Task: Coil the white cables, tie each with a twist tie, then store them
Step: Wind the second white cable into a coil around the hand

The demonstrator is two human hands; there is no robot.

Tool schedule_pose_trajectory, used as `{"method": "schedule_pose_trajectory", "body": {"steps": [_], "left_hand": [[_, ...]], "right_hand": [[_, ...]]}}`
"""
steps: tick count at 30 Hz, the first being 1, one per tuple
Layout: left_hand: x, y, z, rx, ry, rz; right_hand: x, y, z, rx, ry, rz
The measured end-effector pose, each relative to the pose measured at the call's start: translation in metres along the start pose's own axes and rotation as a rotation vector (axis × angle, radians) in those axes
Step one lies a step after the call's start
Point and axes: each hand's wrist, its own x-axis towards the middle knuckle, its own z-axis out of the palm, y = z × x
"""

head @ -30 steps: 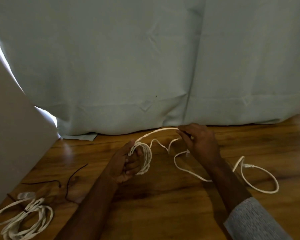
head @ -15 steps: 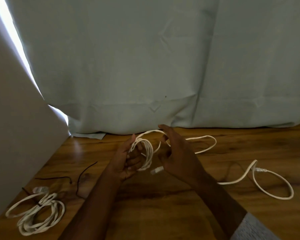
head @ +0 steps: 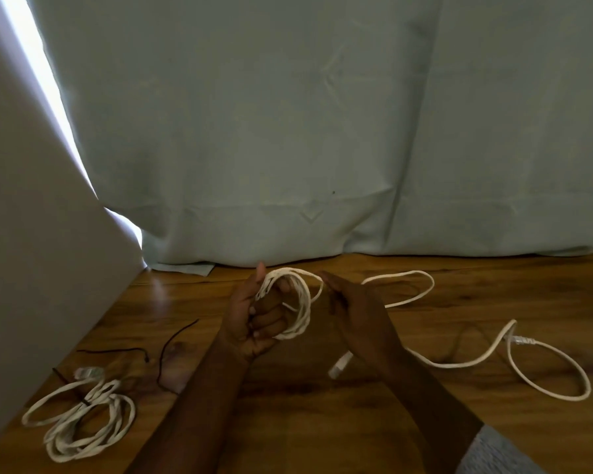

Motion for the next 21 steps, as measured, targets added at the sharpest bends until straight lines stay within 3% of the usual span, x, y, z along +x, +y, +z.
{"method": "schedule_pose_trajectory", "body": {"steps": [3,16,21], "left_hand": [[0.000,0.005,-0.002,-0.031,0.001,0.062],[-0.004,0.014,-0.014,-0.023,0.114,0.176],[0.001,0.008,-0.006,0.063,0.324,0.280]], "right_hand": [[-0.008,-0.007,0.009,-0.046,-0.144,0.027],[-0.013,-0.022,0.012,-0.214,-0.394,0.082],[-0.022,-0.028,0.014,-0.192,-0.457,0.073]]}}
